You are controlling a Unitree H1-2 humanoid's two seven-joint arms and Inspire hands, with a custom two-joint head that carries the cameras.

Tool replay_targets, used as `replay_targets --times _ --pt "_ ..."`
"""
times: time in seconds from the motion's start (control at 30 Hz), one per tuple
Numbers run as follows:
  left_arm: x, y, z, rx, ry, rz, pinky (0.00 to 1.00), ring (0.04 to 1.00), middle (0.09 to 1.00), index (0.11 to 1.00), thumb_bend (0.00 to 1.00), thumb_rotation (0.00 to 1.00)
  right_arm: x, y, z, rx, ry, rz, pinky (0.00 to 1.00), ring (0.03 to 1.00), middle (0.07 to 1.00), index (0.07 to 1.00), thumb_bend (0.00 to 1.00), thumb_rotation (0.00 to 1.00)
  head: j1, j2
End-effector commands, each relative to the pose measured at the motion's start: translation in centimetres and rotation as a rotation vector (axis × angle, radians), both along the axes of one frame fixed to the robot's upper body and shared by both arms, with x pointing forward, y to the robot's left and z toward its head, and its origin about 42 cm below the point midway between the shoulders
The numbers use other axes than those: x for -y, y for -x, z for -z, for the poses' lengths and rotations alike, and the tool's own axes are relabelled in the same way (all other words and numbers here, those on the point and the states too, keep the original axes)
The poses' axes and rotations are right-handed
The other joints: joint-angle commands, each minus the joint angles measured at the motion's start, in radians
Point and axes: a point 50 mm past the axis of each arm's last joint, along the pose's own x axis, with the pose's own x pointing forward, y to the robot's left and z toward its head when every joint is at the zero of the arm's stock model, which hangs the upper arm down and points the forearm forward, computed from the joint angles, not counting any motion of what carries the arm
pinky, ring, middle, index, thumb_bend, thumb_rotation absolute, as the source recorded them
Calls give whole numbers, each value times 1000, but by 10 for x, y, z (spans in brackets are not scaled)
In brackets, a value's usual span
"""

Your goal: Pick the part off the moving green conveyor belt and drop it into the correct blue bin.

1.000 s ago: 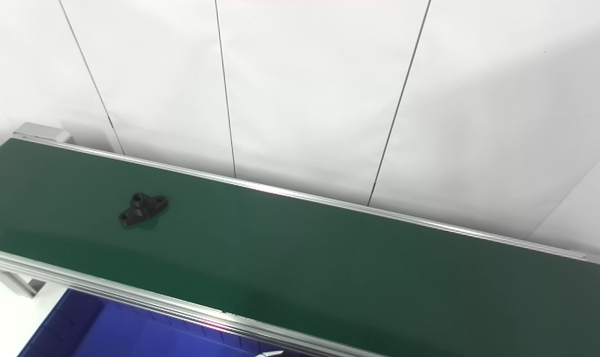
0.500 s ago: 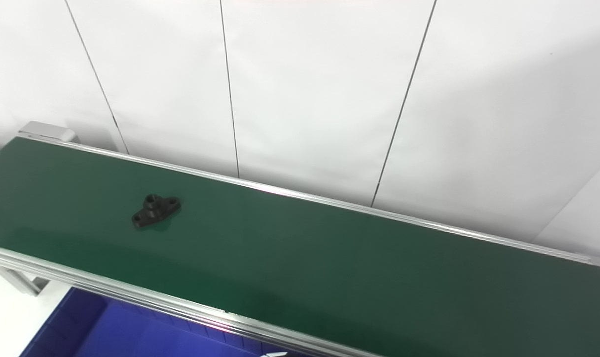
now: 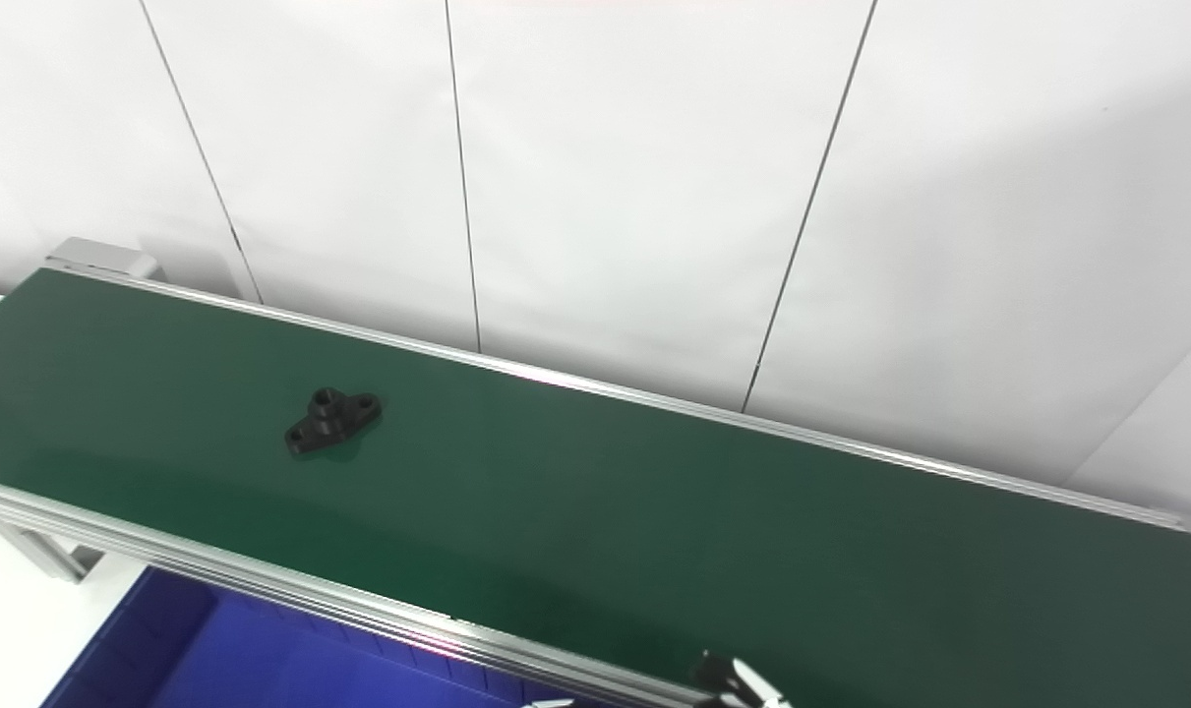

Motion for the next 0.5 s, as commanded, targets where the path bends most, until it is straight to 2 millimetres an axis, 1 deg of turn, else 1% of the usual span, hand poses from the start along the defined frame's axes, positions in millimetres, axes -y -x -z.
replay_targets --times 0.0,0.07,0.13,0.2,0.27,0.33,0.4,0.43,0.47 --pt "29 -18 -11 75 63 9 664 746 773 798 809 910 -5 -14 -26 110 -108 -7 508 663 776 857 840 965 -2 1" --pt "28 -18 -11 74 64 10 661 746 775 798 811 909 -9 -21 -34 124 -142 -8 499 656 775 861 848 963 -4 1" --pt "29 -18 -10 75 65 9 663 746 773 796 808 909 -13 -27 -41 139 -166 -20 537 670 788 878 859 963 -5 1" --pt "29 -19 -10 76 64 9 664 747 772 793 802 911 -16 -36 -48 164 -173 -36 591 726 812 890 840 973 -4 2" --pt "30 -19 -10 77 63 11 666 748 772 793 800 912 -18 -45 -53 193 -165 -42 598 742 821 892 843 978 -4 3" --pt "30 -19 -11 78 67 11 657 742 773 795 792 908 -19 -55 -57 223 -144 -46 570 742 822 875 865 996 -5 4" --pt "30 -19 -11 79 69 12 659 744 775 796 787 903 -19 -67 -59 251 -108 -55 559 744 836 897 848 980 -5 4" --pt "30 -19 -12 80 69 13 662 746 775 797 783 902 -19 -72 -59 261 -91 -59 585 765 852 915 834 950 -5 4" --pt "30 -19 -12 79 69 13 662 746 775 797 783 902 -20 -79 -61 280 -64 -66 588 767 854 917 833 947 -8 7"
